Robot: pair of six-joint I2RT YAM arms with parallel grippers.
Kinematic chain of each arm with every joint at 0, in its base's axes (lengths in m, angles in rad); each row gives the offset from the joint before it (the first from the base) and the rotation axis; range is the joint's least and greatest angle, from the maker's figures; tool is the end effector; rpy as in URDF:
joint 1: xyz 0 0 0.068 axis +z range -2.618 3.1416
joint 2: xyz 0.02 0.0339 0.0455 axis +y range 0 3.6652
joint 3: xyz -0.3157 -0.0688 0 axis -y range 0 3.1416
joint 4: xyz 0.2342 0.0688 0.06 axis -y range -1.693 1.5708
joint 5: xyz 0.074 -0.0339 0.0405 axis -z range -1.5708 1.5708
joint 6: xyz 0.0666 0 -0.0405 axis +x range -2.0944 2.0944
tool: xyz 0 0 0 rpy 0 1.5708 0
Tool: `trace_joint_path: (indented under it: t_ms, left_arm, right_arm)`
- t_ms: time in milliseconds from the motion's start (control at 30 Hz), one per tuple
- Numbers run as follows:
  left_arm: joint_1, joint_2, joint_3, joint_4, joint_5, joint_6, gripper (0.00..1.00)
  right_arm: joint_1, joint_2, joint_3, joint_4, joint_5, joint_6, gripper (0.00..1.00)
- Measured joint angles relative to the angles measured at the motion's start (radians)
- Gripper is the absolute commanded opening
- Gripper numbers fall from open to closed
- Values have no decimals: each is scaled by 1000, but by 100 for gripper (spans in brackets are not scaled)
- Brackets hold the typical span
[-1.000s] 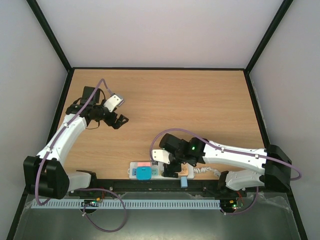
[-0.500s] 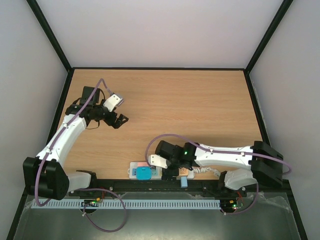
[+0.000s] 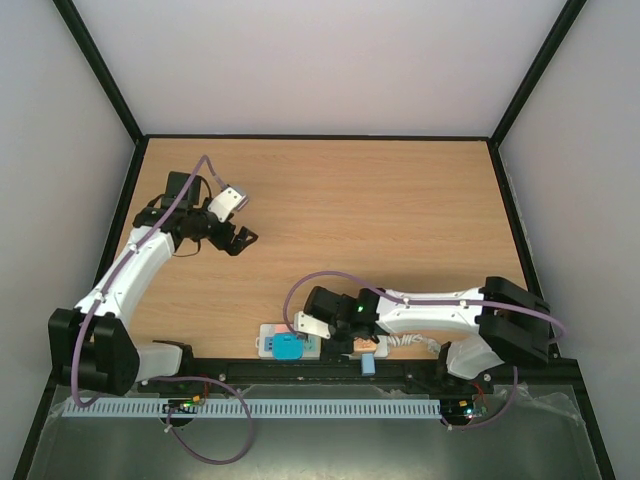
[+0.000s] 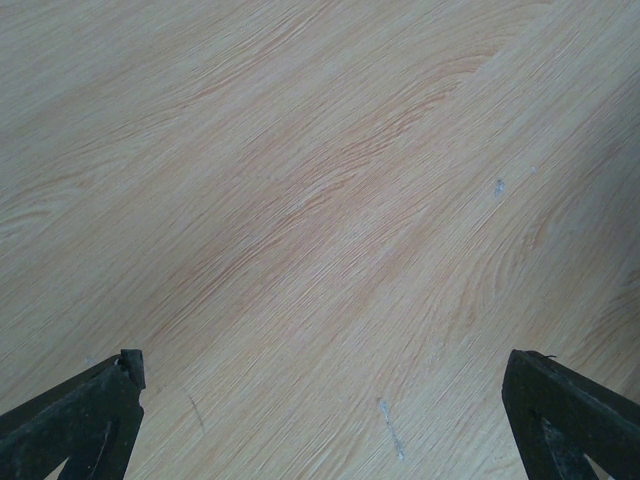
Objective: Pull the plug off the socket
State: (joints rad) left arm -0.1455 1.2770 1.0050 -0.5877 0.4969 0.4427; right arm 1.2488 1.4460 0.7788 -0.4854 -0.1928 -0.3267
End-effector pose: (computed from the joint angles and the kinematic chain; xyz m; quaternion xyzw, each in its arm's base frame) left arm 0.2495 -0.0686 0.3101 0.3453 0.8448 -0.1780 0.3678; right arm 0.0697 0.2492 0.2016 -0.7042 0.6727 0.1762 0.1432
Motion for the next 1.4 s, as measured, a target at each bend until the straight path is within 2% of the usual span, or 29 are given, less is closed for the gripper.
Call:
trace_joint_path:
  t_ms: [233,400,600,867,1067,1267,1400]
  left_arm:
    - [0,19,0,14,0,-1,100]
    - [0,35,0,30,-3,-11,100]
    - [0,61,0,55,-5,-25,100]
    - [32,114,6,74,-3,-43,100]
    - [96,142,20,77,39,-47,100]
    - [124,147,21,74,95,-13,100]
    - [119,147,21,74,129,29,100]
  right_arm:
    - [2,25,0,11,19,19,86]
    - [-26,27,0,27,36,19,85]
    - [-140,60,27,38,25,-25,85]
    - [-311,150,115,33,-58,-211,82]
    - [-457,295,285,-35,-131,-414,79]
    - [-592,408,432,-103,-191,-598,81]
    - [-635,449,492,-155,-228,-673,96]
